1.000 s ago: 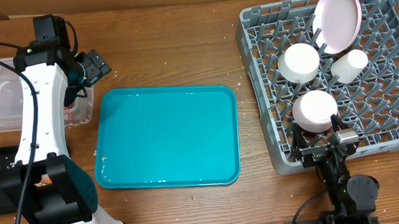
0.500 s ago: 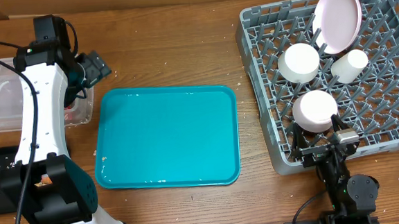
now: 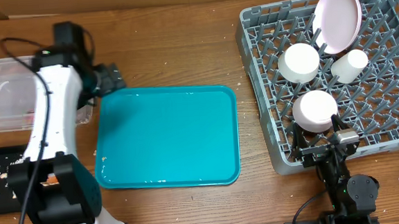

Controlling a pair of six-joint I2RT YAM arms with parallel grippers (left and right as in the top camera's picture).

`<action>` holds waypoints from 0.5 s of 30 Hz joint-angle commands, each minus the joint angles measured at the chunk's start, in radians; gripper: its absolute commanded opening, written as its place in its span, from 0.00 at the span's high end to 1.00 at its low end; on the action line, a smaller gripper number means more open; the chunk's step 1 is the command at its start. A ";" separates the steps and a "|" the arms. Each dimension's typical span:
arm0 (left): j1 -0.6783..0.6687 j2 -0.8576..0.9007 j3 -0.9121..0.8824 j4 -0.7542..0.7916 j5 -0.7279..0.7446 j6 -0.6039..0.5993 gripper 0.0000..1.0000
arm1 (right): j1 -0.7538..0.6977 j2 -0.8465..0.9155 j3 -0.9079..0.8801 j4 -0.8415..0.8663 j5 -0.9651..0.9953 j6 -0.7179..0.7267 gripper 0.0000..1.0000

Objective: Sort waste into correct bins and load items into the dishwasher

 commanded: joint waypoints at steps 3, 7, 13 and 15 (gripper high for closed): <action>-0.150 -0.185 -0.206 0.265 0.019 0.128 0.00 | -0.003 -0.012 -0.010 0.003 0.008 -0.007 0.00; -0.225 -0.351 -0.439 0.407 0.019 0.234 0.00 | -0.003 -0.012 -0.010 0.003 0.009 -0.007 0.00; -0.226 -0.569 -0.741 0.562 0.023 0.248 0.00 | -0.003 -0.012 -0.010 0.003 0.009 -0.007 0.00; -0.222 -0.649 -0.838 0.647 0.024 0.248 0.00 | -0.003 -0.012 -0.010 0.003 0.008 -0.007 0.00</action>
